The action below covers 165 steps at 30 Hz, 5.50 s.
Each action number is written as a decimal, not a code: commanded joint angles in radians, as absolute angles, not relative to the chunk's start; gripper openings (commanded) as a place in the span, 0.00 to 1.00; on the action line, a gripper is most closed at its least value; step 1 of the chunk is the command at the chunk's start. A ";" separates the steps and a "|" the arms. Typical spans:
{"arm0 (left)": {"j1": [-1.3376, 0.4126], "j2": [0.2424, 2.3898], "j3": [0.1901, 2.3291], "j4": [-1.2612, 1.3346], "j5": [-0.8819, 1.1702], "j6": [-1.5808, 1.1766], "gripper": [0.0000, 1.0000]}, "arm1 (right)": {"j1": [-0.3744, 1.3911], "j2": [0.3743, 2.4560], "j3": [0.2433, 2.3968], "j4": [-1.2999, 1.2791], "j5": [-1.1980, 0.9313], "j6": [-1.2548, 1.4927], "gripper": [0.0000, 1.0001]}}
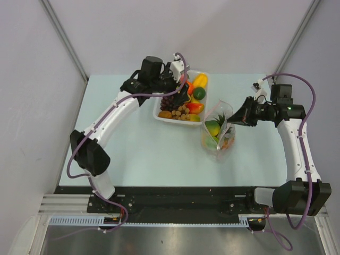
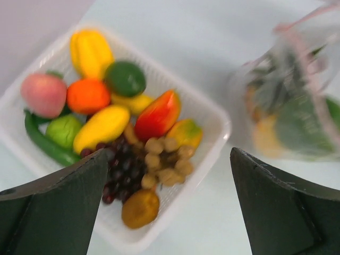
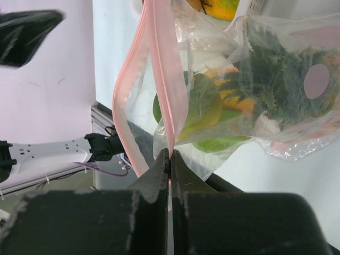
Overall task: Place the food in the zip-top bag and seal the zipper
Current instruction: Place the fake fruit in the zipper food storage bag, then pick up the fake fruit from the bin, then place the fake fruit in the zipper food storage bag, then adjust the zipper food storage bag at the center of the board.
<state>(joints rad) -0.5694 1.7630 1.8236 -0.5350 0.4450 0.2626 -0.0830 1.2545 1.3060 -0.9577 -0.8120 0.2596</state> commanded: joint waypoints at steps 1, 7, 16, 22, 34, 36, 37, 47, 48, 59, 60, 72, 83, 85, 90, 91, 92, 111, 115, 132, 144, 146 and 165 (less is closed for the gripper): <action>-0.542 1.834 1.767 -0.581 0.417 0.382 0.98 | -0.089 1.244 1.316 -0.956 -0.807 0.244 0.00; -0.537 1.934 1.747 -0.539 0.356 0.364 0.96 | -0.089 1.246 1.321 -0.960 -0.804 0.241 0.00; -0.538 2.088 1.844 -0.532 0.363 0.299 0.87 | -0.089 1.252 1.319 -0.960 -0.805 0.241 0.00; -0.537 2.089 1.842 -0.532 0.423 0.278 0.52 | -0.089 1.255 1.316 -0.960 -0.807 0.241 0.00; -0.537 1.918 1.930 -0.525 0.446 0.247 0.06 | -0.089 1.249 1.307 -0.940 -0.821 0.249 0.00; -0.538 1.898 1.943 -0.511 0.449 0.230 0.01 | -0.089 1.249 1.302 -0.934 -0.822 0.256 0.00; -0.538 1.890 1.966 -0.500 0.452 0.218 0.00 | -0.089 1.249 1.302 -0.933 -0.821 0.255 0.00; -0.594 1.815 2.161 -0.433 0.627 -0.064 0.00 | -0.087 1.244 1.292 -0.897 -0.825 0.285 0.00; -0.615 1.793 2.157 -0.398 0.644 -0.089 0.00 | -0.086 1.246 1.293 -0.897 -0.825 0.287 0.00; -0.752 1.661 1.896 -0.193 0.785 -0.481 0.00 | -0.084 1.229 1.296 -0.887 -0.821 0.296 0.00; -0.756 1.646 1.825 -0.164 0.785 -0.521 0.00 | -0.084 1.226 1.295 -0.882 -0.821 0.296 0.00; -0.785 1.568 1.574 -0.141 0.788 -0.658 0.00 | -0.083 1.201 1.293 -0.870 -0.834 0.287 0.00; -0.772 1.660 1.635 -0.149 0.700 -0.726 0.00 | -0.060 1.172 1.301 -0.887 -0.850 0.249 0.00; -0.772 1.707 1.699 -0.176 0.664 -0.724 0.00 | -0.058 1.166 1.302 -0.893 -0.848 0.244 0.00; -0.773 1.785 1.792 -0.230 0.508 -0.721 0.01 | -0.049 1.160 1.319 -0.902 -0.851 0.233 0.00; -0.775 1.798 1.798 -0.230 0.488 -0.722 0.01 | -0.048 1.161 1.327 -0.905 -0.851 0.229 0.00; -0.785 1.801 1.811 -0.239 0.464 -0.695 0.02 | -0.049 1.163 1.330 -0.917 -0.851 0.224 0.00; -1.052 1.692 1.693 -0.287 -0.302 -0.052 0.24 | -0.118 1.189 1.368 -0.900 -1.028 0.265 0.00; -1.054 1.677 1.678 -0.379 -0.308 0.023 0.26 | -0.169 1.193 1.362 -0.899 -1.091 0.282 0.00; -0.951 1.470 1.655 -0.486 -0.106 0.017 0.81 | -0.173 1.178 1.298 -0.851 -1.114 0.307 0.00; -0.873 1.624 1.695 -0.580 0.092 -0.133 0.65 | -0.166 1.160 1.296 -0.844 -1.120 0.314 0.00; -0.870 1.635 1.687 -0.587 0.124 -0.147 0.64 | -0.164 1.161 1.295 -0.842 -1.118 0.311 0.00; -0.877 1.709 1.762 -0.679 0.245 -0.141 0.00 | -0.152 1.146 1.259 -0.850 -1.068 0.281 0.00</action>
<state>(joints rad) -0.8730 1.6764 1.6302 -0.6106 0.1841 -0.1471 -0.1604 1.1831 1.2644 -0.8673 -1.0855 0.3023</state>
